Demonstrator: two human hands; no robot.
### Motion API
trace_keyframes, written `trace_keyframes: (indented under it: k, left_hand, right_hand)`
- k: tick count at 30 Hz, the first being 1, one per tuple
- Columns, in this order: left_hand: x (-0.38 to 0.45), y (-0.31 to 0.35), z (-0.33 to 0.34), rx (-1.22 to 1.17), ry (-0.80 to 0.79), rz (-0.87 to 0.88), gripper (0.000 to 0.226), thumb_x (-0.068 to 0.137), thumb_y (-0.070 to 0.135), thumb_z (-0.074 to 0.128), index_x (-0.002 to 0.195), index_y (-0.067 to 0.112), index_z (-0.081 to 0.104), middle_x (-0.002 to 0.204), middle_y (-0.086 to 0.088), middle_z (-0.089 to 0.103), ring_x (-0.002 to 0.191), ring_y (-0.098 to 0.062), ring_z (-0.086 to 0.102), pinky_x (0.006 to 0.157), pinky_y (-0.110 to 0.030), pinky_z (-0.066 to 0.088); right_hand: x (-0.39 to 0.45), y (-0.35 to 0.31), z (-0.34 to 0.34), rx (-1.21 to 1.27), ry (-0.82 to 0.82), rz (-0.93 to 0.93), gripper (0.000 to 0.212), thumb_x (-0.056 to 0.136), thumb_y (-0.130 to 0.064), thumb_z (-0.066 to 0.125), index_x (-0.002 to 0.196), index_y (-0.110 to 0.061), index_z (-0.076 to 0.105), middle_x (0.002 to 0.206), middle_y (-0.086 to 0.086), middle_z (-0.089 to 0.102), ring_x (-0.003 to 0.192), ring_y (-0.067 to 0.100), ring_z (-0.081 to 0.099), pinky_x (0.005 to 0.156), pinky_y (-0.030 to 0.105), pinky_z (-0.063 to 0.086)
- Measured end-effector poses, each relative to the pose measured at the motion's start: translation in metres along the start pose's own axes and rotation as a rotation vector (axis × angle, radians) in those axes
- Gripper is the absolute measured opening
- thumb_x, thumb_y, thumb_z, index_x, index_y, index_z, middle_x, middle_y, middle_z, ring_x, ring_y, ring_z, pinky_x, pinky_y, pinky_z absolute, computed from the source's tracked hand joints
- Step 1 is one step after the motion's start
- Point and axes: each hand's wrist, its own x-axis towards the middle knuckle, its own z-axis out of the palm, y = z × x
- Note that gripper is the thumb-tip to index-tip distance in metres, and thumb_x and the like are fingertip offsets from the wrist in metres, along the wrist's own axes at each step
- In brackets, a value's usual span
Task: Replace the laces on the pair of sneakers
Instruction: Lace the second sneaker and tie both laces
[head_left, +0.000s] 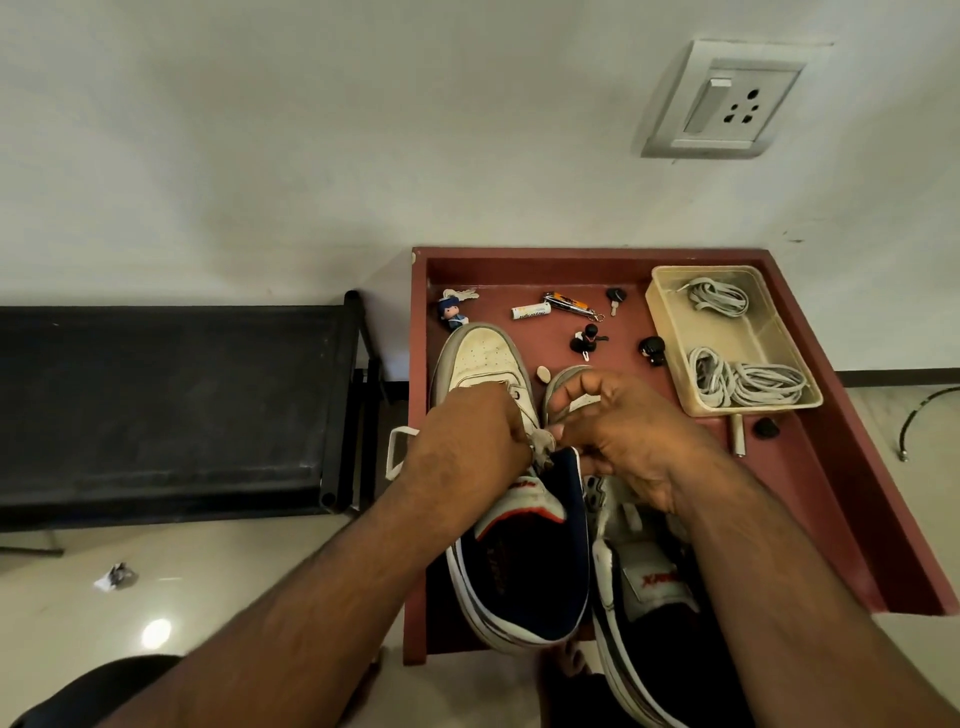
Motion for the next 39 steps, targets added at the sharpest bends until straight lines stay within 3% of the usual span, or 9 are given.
trace_keyframes:
  k: [5, 10, 15, 20, 24, 28, 33, 36, 39]
  left_hand:
    - [0.001, -0.001, -0.002, -0.004, -0.013, 0.001, 0.018, 0.091, 0.022, 0.063, 0.099, 0.014, 0.077, 0.097, -0.006, 0.073, 0.093, -0.021, 0.067, 0.086, -0.033, 0.055]
    - [0.004, 0.002, -0.006, 0.009, -0.079, -0.027, 0.021, 0.092, 0.025, 0.064, 0.108, 0.018, 0.076, 0.105, -0.004, 0.072, 0.098, -0.019, 0.066, 0.093, -0.033, 0.053]
    - [-0.003, -0.008, -0.001, -0.091, 0.009, 0.018, 0.013, 0.084, 0.027, 0.075, 0.095, 0.022, 0.078, 0.092, 0.005, 0.073, 0.084, -0.008, 0.066, 0.074, -0.021, 0.054]
    - [-0.001, -0.013, -0.001, -0.156, 0.03, 0.025, 0.011, 0.081, 0.02, 0.076, 0.092, 0.023, 0.078, 0.088, 0.009, 0.071, 0.081, -0.004, 0.065, 0.069, -0.015, 0.052]
    - [-0.001, -0.013, 0.0, -0.133, 0.028, 0.039, 0.011, 0.083, 0.02, 0.075, 0.093, 0.022, 0.076, 0.091, 0.008, 0.07, 0.084, -0.007, 0.065, 0.073, -0.018, 0.054]
    - [0.0, -0.015, 0.001, -0.145, 0.035, 0.051, 0.015, 0.081, 0.021, 0.077, 0.096, 0.024, 0.075, 0.094, 0.011, 0.065, 0.086, -0.004, 0.06, 0.062, -0.006, 0.04]
    - [0.001, -0.022, -0.006, -0.155, 0.048, 0.04, 0.017, 0.075, 0.018, 0.081, 0.089, 0.026, 0.074, 0.102, 0.019, 0.051, 0.093, -0.004, 0.051, 0.071, -0.015, 0.039]
    - [0.0, -0.022, -0.007, -0.125, 0.052, 0.031, 0.02, 0.075, 0.016, 0.08, 0.089, 0.028, 0.071, 0.104, 0.016, 0.052, 0.095, -0.006, 0.051, 0.078, -0.021, 0.041]
    - [0.002, -0.021, -0.006, -0.085, 0.058, 0.038, 0.025, 0.076, 0.015, 0.08, 0.093, 0.029, 0.069, 0.113, 0.01, 0.055, 0.098, -0.008, 0.051, 0.079, -0.022, 0.041]
  right_hand:
    - [0.005, 0.001, 0.0, -0.283, -0.057, -0.104, 0.029, 0.082, 0.015, 0.062, 0.095, -0.012, 0.065, 0.082, 0.009, 0.07, 0.073, 0.013, 0.065, 0.052, 0.021, 0.048]
    - [0.007, 0.002, 0.002, -0.427, -0.083, -0.163, 0.034, 0.085, 0.01, 0.061, 0.09, -0.023, 0.062, 0.082, 0.006, 0.069, 0.064, 0.007, 0.058, 0.053, 0.019, 0.042]
    - [-0.006, -0.006, -0.031, -0.495, -0.096, -0.123, 0.027, 0.087, 0.005, 0.062, 0.091, -0.022, 0.06, 0.079, 0.004, 0.065, 0.073, 0.015, 0.058, 0.067, 0.029, 0.044]
    - [-0.02, -0.011, -0.073, -0.499, 0.08, -0.173, 0.031, 0.085, 0.007, 0.064, 0.092, -0.023, 0.063, 0.081, 0.0, 0.064, 0.06, 0.0, 0.059, 0.05, 0.019, 0.043]
    - [-0.007, -0.003, -0.023, -0.737, -0.085, -0.284, 0.023, 0.084, -0.015, 0.073, 0.103, -0.028, 0.071, 0.104, -0.014, 0.064, 0.092, 0.006, 0.061, 0.077, 0.02, 0.047]
    - [0.002, -0.002, -0.015, -0.893, -0.079, -0.331, 0.014, 0.085, -0.019, 0.073, 0.076, -0.029, 0.072, 0.087, -0.012, 0.068, 0.08, 0.004, 0.063, 0.074, 0.027, 0.051]
    - [-0.03, -0.017, -0.104, -0.838, 0.172, -0.124, 0.022, 0.075, -0.013, 0.08, 0.063, -0.028, 0.071, 0.082, 0.001, 0.073, 0.072, 0.008, 0.065, 0.067, 0.029, 0.047]
    - [-0.033, -0.017, -0.099, -1.051, 0.2, -0.037, 0.021, 0.076, -0.026, 0.081, 0.094, -0.033, 0.073, 0.113, -0.001, 0.066, 0.102, 0.022, 0.058, 0.088, 0.038, 0.047]
    - [-0.016, -0.013, -0.043, -1.14, 0.066, -0.257, 0.036, 0.079, -0.04, 0.076, 0.114, -0.04, 0.067, 0.122, -0.016, 0.053, 0.116, 0.014, 0.043, 0.102, 0.036, 0.034]
